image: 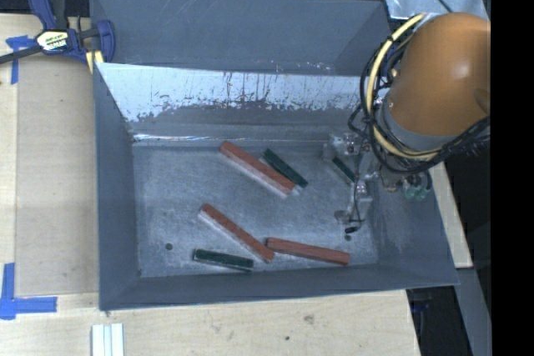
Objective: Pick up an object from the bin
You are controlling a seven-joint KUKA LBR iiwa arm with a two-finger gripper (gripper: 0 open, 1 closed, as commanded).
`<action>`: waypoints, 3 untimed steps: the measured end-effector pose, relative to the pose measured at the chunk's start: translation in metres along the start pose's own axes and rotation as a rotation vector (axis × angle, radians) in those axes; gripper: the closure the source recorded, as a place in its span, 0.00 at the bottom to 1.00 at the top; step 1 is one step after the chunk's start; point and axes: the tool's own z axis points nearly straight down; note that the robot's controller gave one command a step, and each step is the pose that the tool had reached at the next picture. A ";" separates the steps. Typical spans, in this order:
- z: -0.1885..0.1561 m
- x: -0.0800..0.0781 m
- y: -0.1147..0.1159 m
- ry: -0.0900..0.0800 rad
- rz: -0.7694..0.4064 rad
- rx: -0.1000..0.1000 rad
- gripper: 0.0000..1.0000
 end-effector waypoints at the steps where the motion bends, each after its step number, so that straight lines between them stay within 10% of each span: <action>1: 0.068 -0.021 0.050 0.002 0.267 0.000 0.00; 2: 0.179 -0.046 0.045 -0.001 0.526 -0.001 0.00; 3: 0.179 -0.089 0.008 -0.002 0.270 0.002 0.00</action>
Offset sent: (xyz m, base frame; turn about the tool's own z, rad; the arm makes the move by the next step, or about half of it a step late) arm 0.0211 0.0504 -0.0677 0.2680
